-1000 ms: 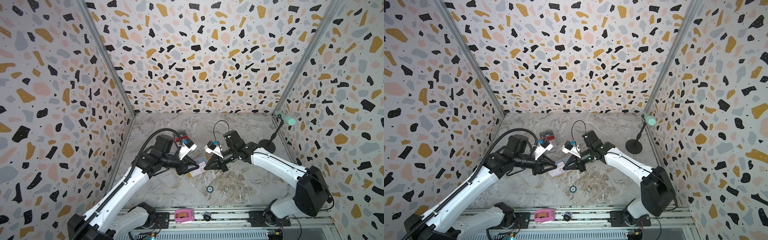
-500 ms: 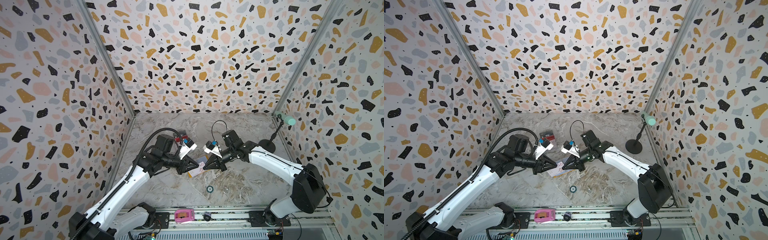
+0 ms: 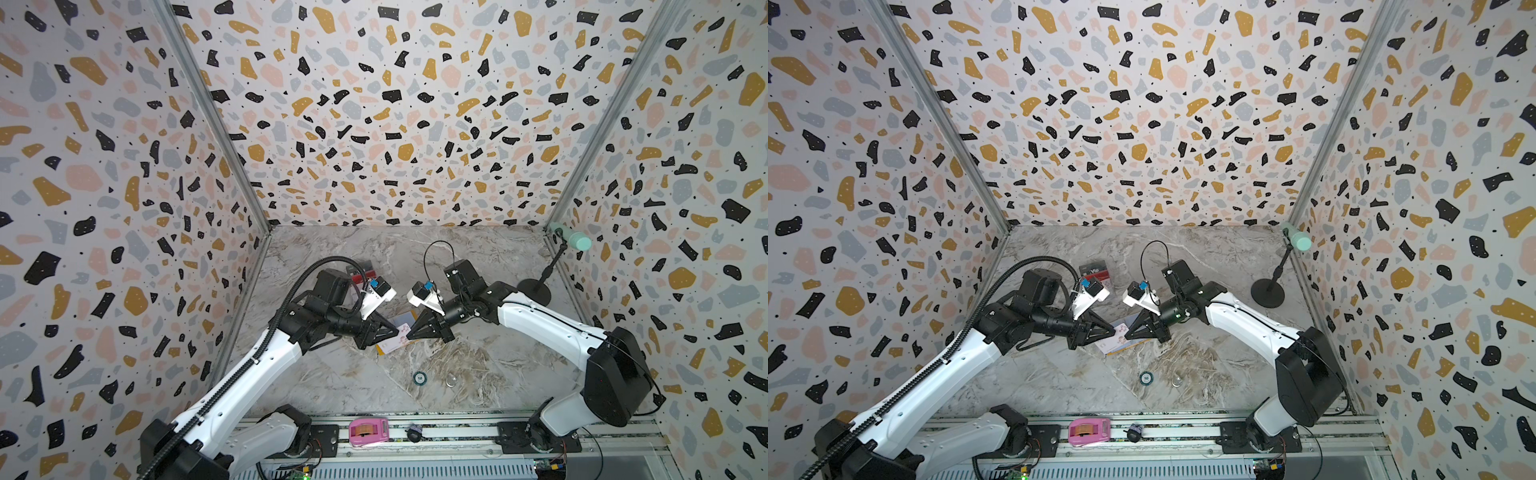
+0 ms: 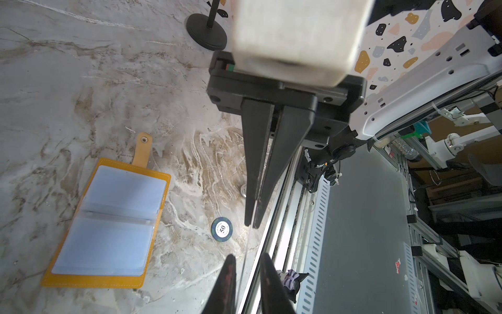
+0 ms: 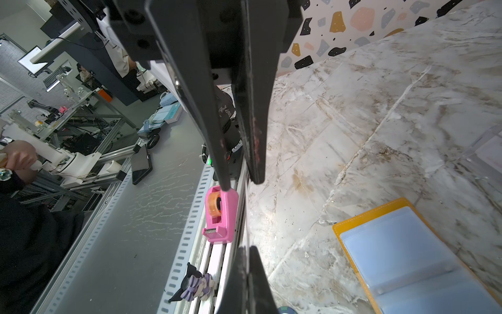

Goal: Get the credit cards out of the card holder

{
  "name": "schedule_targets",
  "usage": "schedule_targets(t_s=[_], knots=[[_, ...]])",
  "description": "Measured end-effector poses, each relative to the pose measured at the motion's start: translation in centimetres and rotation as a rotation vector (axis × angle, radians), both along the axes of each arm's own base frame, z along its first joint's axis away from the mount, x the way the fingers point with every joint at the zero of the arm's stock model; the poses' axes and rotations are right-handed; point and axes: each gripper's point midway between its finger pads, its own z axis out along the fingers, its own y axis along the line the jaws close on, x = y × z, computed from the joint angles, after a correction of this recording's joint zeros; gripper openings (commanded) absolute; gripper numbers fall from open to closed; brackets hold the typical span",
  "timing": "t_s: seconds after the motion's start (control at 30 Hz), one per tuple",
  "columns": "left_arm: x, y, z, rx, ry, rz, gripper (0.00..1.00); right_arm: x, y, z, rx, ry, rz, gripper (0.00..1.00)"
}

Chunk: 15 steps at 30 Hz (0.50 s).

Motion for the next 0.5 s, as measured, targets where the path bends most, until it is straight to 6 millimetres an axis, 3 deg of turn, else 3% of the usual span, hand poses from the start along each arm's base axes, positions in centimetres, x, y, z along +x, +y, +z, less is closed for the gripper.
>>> schedule_targets(t_s=[0.5], knots=[[0.1,-0.12,-0.18,0.017,-0.03,-0.004,0.03,0.8,-0.45,0.98,0.02,-0.024,-0.034,0.0]])
